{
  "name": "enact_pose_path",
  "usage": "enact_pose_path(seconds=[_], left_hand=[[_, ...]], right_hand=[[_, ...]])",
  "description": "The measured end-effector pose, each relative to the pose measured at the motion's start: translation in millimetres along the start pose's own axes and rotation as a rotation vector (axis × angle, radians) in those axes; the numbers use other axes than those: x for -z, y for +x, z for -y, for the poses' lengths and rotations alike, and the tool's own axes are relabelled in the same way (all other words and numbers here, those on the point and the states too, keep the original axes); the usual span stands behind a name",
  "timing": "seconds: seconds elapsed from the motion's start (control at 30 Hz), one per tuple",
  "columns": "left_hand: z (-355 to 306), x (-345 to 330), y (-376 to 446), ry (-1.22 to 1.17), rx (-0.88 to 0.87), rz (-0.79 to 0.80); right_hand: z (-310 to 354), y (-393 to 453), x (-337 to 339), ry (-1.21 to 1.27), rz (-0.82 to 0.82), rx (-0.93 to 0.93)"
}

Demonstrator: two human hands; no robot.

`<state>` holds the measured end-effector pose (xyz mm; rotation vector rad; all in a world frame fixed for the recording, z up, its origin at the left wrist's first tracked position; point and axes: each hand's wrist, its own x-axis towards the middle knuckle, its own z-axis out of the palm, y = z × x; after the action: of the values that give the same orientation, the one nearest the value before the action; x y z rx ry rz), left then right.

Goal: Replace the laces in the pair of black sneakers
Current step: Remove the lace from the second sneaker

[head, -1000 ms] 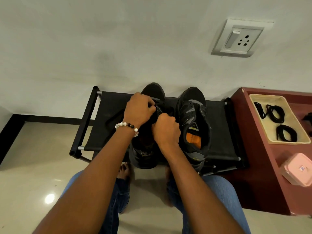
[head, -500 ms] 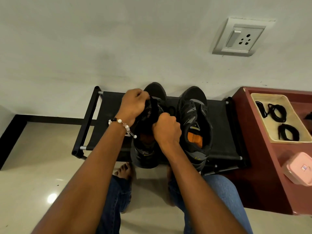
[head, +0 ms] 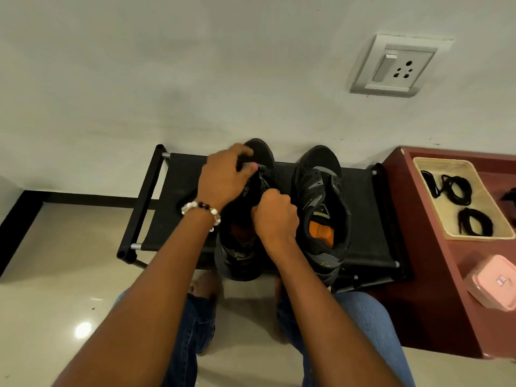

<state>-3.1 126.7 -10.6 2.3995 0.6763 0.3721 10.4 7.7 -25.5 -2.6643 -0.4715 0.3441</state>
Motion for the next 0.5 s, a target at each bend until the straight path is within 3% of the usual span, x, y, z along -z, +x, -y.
enact_pose_path(seconds=[0.1,0.3,0.4,0.5], left_hand=[[-4.1,-12.5,-0.7,0.238,0.026,0.065],[-16.0,-21.0,0.1,0.387,-0.022,-0.053],[-4.3,-20.2,5.5,0.168,0.005,0.031],[-3.9,-6.4,5.8,-0.357,0.234,0.017]], right_hand=[[0.0,1.4,-2.8,-0.018,-0.005,0.002],[-1.0,2.6,-4.4,-0.018,-0.018,-0.006],[-1.7,1.5,-4.3,-0.008,-0.02,0.004],[-0.4,1.0,-3.8,0.009,-0.018,-0.002]])
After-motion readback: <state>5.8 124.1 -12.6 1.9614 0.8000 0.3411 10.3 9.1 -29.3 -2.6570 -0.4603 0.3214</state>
